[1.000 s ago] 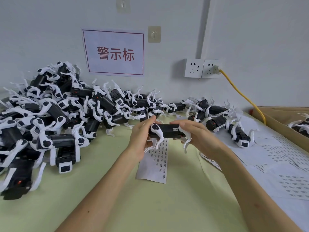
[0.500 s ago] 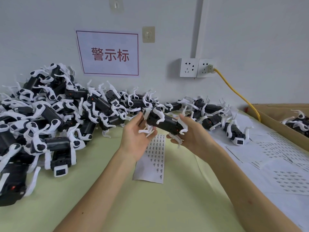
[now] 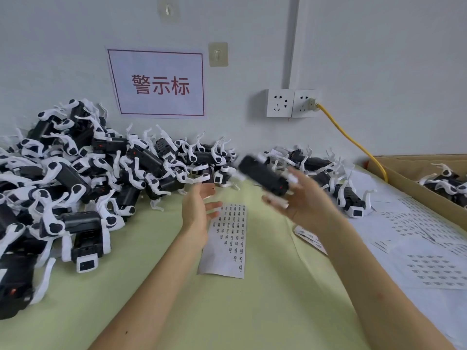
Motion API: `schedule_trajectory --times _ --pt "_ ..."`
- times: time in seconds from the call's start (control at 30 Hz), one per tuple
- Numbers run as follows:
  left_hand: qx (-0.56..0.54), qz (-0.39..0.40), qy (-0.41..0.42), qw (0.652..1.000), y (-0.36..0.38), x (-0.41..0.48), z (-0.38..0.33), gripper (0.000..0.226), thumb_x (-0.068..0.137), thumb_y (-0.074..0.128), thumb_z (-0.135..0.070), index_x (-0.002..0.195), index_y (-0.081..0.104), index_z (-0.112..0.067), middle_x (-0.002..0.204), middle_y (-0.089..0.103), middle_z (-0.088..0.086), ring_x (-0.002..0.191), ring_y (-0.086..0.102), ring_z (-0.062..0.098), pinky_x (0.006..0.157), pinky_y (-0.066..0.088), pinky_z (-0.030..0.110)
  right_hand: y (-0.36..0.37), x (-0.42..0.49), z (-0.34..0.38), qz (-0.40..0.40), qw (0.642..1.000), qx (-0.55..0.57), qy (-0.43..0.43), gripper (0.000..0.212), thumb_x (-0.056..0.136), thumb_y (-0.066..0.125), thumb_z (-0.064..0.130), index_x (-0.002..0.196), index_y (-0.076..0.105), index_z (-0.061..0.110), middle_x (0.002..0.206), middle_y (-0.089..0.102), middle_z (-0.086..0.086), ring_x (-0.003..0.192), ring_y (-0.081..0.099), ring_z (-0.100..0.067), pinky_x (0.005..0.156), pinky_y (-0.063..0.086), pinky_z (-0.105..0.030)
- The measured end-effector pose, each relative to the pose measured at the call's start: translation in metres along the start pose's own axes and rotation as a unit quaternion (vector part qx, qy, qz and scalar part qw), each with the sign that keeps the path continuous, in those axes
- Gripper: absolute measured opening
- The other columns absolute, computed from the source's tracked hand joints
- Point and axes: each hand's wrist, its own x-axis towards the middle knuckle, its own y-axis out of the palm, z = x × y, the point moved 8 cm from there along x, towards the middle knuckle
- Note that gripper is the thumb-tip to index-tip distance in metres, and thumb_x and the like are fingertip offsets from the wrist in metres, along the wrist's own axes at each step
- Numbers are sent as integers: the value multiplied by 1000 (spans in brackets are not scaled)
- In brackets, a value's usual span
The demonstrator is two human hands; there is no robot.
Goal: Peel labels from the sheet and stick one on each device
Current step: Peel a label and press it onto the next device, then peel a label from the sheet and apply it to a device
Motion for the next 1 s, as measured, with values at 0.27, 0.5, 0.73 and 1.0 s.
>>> schedule_trajectory --times 0.27,0.5,0.73,1.0 --pt "15 7 -14 1000 7 1 5 29 105 41 -23 101 68 -11 118 65 10 69 62 18 59 44 27 -79 -20 65 -92 921 317 -205 40 104 49 36 130 62 9 123 72 -14 108 73 -28 96 54 -34" --pt "0 -21 -20 1000 -4 7 4 25 104 48 -21 121 62 -9 117 63 10 73 62 18 63 45 30 -33 -4 32 -139 979 27 -147 25 99 49 24 99 69 10 81 67 -3 62 57 -15 65 43 -25" --pt "-159 -70 -43 984 -35 19 -11 11 102 57 -25 98 60 -15 101 71 5 71 68 20 63 53 30 4 -4 9 -123 914 -324 -211 23 95 55 5 83 73 13 67 67 3 54 57 -11 58 43 -24" --pt "-415 -111 -34 902 -81 28 -29 58 91 69 -56 127 57 -13 103 72 4 72 72 19 64 54 26 25 1 -20 -60 897 -393 -193 22 95 57 6 83 74 14 67 69 1 55 58 -11 55 44 -23"
